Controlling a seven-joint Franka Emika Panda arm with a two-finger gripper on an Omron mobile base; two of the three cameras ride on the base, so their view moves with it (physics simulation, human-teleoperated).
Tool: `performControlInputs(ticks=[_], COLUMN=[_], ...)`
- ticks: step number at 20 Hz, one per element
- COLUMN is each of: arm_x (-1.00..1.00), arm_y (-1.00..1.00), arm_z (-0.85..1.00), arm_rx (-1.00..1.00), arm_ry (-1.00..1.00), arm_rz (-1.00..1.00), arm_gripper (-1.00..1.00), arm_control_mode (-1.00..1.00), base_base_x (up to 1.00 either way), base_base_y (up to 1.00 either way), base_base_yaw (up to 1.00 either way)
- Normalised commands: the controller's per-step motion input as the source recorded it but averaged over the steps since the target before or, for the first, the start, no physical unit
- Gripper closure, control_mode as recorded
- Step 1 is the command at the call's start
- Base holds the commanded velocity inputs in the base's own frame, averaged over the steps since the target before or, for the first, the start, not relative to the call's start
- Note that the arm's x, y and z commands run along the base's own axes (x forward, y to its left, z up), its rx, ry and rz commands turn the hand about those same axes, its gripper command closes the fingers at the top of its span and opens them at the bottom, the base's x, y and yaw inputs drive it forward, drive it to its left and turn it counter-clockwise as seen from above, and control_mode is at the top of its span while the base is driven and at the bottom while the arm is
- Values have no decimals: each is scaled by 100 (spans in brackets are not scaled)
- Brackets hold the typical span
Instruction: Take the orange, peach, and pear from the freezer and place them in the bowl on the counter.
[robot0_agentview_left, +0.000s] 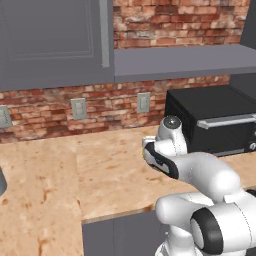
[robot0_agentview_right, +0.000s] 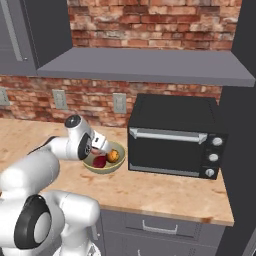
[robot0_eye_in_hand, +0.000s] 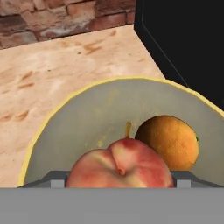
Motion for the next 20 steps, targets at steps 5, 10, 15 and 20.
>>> performControlInputs(ticks=[5,10,15,20], arm_x=[18,-1,-58,-100], arm_y=[0,0,0,0], arm_z=[-1,1,21,38], arm_rx=[0,0,0,0], arm_ry=[0,-3,-14,-25], arm_rz=[0,0,-1,-6], arm_gripper=[-100,-100,-100,-100], arm_control_mode=[-100,-100,-100,-100], base_base_x=[0,0,0,0], base_base_y=[0,0,0,0], base_base_yaw=[0,0,0,0])
